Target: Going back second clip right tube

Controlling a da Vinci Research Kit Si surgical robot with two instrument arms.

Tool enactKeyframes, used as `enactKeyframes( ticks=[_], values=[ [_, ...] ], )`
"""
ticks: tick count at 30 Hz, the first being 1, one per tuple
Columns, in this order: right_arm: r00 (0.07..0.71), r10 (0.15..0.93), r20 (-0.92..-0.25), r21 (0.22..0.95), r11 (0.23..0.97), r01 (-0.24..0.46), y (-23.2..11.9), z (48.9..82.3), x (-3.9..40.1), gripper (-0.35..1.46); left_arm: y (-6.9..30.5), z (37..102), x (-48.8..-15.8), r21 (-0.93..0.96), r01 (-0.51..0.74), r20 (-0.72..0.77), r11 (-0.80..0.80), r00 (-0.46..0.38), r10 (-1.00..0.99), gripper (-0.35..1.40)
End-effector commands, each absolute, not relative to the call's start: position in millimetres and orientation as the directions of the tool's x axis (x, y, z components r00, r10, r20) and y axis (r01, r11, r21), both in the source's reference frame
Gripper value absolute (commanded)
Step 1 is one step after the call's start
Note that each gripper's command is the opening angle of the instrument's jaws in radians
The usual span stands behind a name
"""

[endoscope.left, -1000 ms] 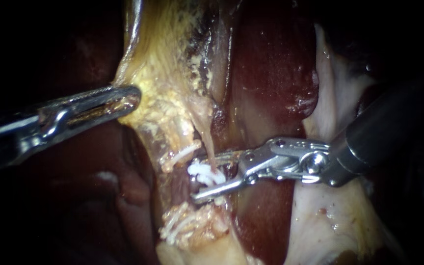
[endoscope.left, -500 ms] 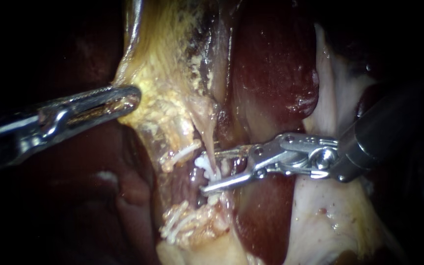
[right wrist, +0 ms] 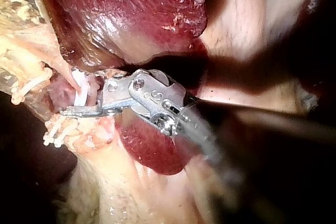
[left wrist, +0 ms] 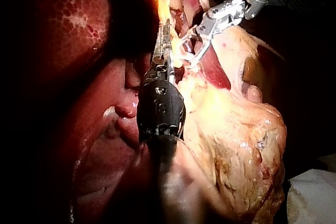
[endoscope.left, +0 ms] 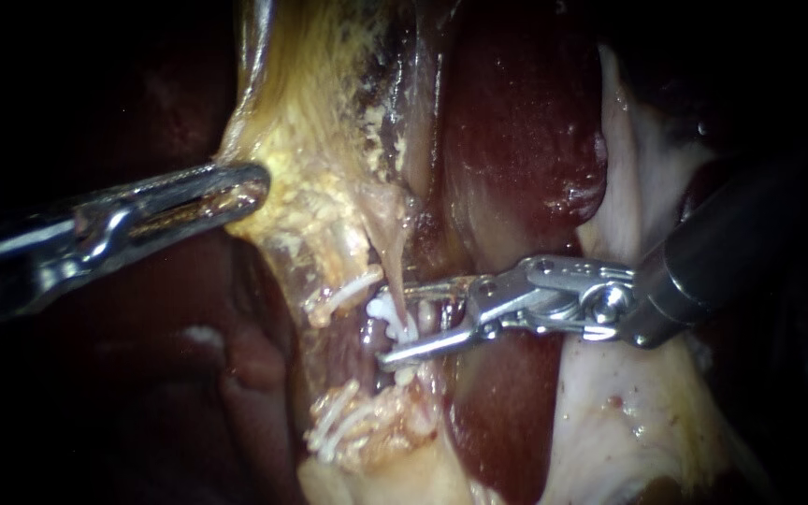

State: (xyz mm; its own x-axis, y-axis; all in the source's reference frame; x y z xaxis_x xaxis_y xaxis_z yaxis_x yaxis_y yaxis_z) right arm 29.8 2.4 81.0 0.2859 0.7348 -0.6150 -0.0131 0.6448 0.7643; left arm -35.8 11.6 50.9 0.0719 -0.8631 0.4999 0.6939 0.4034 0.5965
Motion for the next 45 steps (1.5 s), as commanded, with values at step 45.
enactKeyframes(
  ticks=[45],
  values=[
    [0.243,0.359,-0.901,0.399,0.907,0.137,8.5,67.9,16.0,0.6,11.7,51.3,-35.8,0.6,0.693,0.497,0.399,0.068,-0.865,-0.35]
  ],
)
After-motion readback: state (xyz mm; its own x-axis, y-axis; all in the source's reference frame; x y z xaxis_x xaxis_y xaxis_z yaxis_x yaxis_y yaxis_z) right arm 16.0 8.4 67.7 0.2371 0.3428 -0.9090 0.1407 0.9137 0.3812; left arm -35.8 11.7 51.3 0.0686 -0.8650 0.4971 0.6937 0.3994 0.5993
